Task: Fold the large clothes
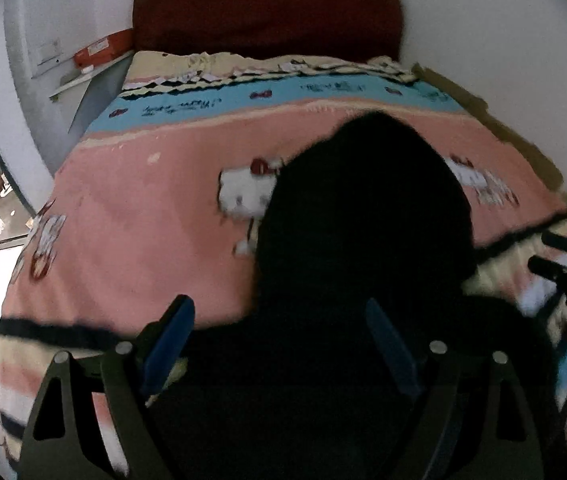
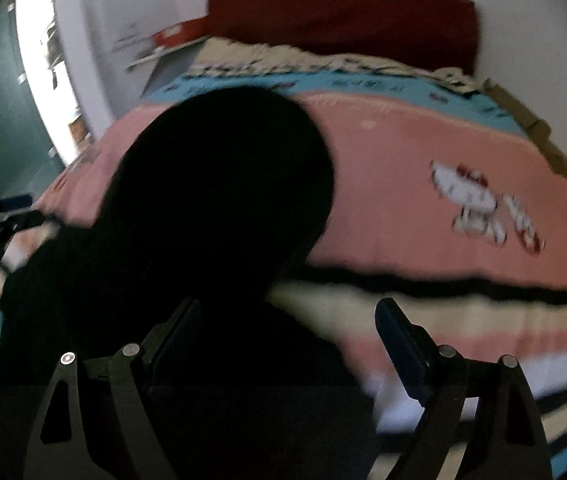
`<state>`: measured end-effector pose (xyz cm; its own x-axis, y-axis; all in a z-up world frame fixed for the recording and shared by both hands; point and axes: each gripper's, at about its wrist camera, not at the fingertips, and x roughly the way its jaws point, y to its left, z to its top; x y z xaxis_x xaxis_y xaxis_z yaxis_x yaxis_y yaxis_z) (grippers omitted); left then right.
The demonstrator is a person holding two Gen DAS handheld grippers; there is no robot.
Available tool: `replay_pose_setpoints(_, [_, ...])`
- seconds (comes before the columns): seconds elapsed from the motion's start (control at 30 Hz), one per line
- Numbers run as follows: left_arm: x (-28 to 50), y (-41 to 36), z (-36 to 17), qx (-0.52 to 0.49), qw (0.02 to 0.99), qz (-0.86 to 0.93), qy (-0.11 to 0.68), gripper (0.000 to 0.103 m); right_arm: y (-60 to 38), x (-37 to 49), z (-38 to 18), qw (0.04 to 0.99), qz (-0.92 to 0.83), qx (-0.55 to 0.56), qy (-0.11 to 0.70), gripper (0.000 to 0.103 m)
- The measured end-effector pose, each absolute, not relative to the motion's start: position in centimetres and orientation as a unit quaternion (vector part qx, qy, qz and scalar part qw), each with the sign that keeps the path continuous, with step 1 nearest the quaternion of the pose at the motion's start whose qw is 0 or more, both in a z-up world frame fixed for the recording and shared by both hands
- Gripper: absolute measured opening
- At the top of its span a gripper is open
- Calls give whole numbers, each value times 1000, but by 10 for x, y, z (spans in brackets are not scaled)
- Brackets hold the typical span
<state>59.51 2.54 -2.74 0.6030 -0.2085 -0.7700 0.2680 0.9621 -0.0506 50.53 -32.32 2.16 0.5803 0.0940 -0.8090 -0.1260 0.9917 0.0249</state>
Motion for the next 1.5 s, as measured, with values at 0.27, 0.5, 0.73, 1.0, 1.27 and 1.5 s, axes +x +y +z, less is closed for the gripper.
replay_pose_setpoints(0.27, [699, -38, -68, 52, 888, -125, 440, 87, -329, 631, -15, 896, 20, 25, 443, 91])
replay_pose_setpoints(0.5, [725, -60, -107, 64, 884, -119, 449, 37, -317, 676, -60, 888, 23, 37, 459, 51])
replay_pose_setpoints(0.73, [694, -36, -85, 25, 890, -138, 433, 10, -302, 652, -34, 890, 75, 61, 445, 10])
replay_pose_setpoints(1.0, [577, 10, -19, -38, 900, -214, 379, 10, -302, 535, 43, 904, 212, 107, 356, 8])
replay_pose_setpoints(1.27, [434, 77, -3, -81, 895, -259, 355, 10, -295, 370, 84, 906, 260, 125, 310, 8])
replay_pose_setpoints(1.5, [346, 92, -47, -67, 900, -239, 359, 10, -283, 273, 55, 887, 257, 156, 352, 9])
